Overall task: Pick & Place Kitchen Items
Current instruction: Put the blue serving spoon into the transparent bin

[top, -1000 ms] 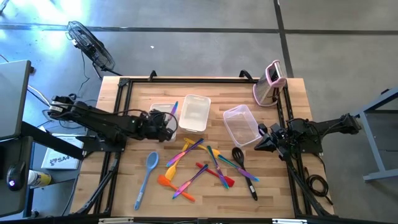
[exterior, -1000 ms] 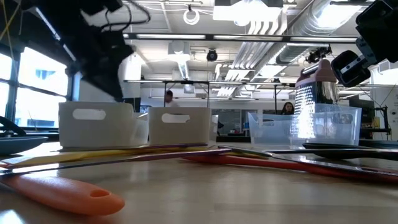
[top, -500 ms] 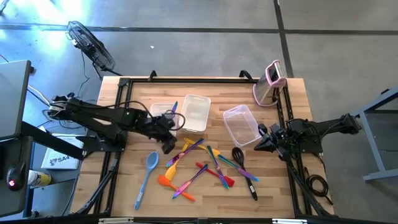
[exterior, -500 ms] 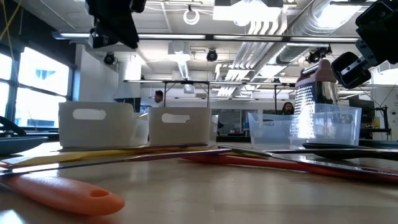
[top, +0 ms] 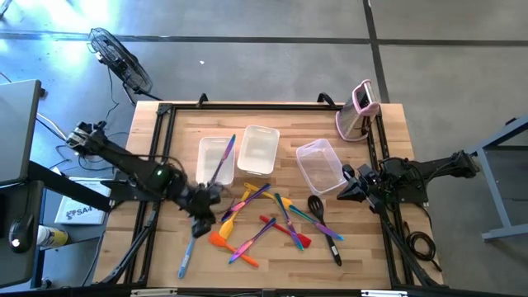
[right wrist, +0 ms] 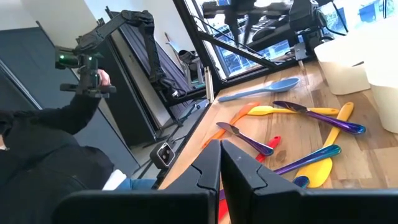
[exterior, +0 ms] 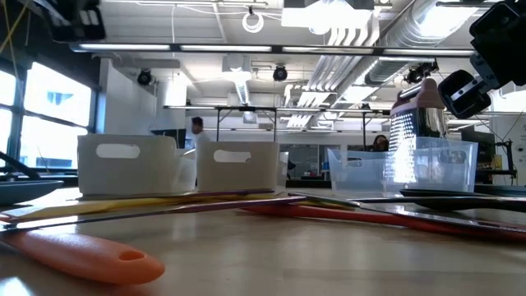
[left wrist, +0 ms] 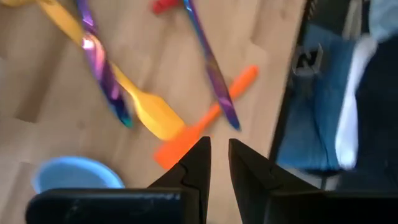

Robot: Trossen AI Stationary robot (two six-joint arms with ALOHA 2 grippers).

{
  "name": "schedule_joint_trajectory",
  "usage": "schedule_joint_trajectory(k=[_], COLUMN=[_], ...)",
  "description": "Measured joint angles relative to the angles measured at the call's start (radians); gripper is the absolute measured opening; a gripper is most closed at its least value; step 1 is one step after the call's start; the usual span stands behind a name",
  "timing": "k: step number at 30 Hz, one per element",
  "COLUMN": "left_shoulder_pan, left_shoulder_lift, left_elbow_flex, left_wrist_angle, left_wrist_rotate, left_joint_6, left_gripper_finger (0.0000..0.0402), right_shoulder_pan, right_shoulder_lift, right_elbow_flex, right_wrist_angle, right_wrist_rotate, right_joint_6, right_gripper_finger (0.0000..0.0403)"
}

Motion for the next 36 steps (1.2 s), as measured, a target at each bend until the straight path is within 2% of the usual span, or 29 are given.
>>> schedule_joint_trajectory(k=[3, 11, 18, 25, 29, 33, 36], left_shoulder_pan=[-0.077, -0.244, -0.313, -0.310, -0.310, -0.309, -0.310], left_shoulder_lift=[0.000, 0.030, 0.127, 0.228, 0.276, 0.321, 0.351], left_elbow_flex=[0.000, 0.000, 0.000, 0.000, 0.000, 0.000, 0.000], left_wrist_angle=[0.001, -0.009, -0.130, -0.190, -0.178, -0.160, -0.151], left_wrist_rotate=[-0.020, -0.162, -0.117, -0.077, -0.066, -0.005, -0.007], left_joint_6=[-0.112, -0.480, -0.857, -1.056, -1.110, -1.134, -1.134], left_gripper_finger=[0.0054, 0.0054, 0.0054, 0.0054, 0.0054, 0.0054, 0.0054], right_shoulder_pan=[0.000, 0.000, 0.000, 0.000, 0.000, 0.000, 0.000], right_shoulder_lift=[0.000, 0.000, 0.000, 0.000, 0.000, 0.000, 0.000], right_elbow_flex=[0.000, 0.000, 0.000, 0.000, 0.000, 0.000, 0.000], right_wrist_angle=[0.000, -0.002, -0.002, -0.002, -0.003, -0.003, -0.003], right_wrist_rotate=[0.000, 0.003, 0.003, 0.003, 0.003, 0.003, 0.003], right_joint_6=[0.000, -0.002, -0.003, -0.003, -0.008, -0.011, -0.011], right_gripper_finger=[0.0006, 0.0006, 0.0006, 0.0006, 0.0006, 0.0006, 0.0006])
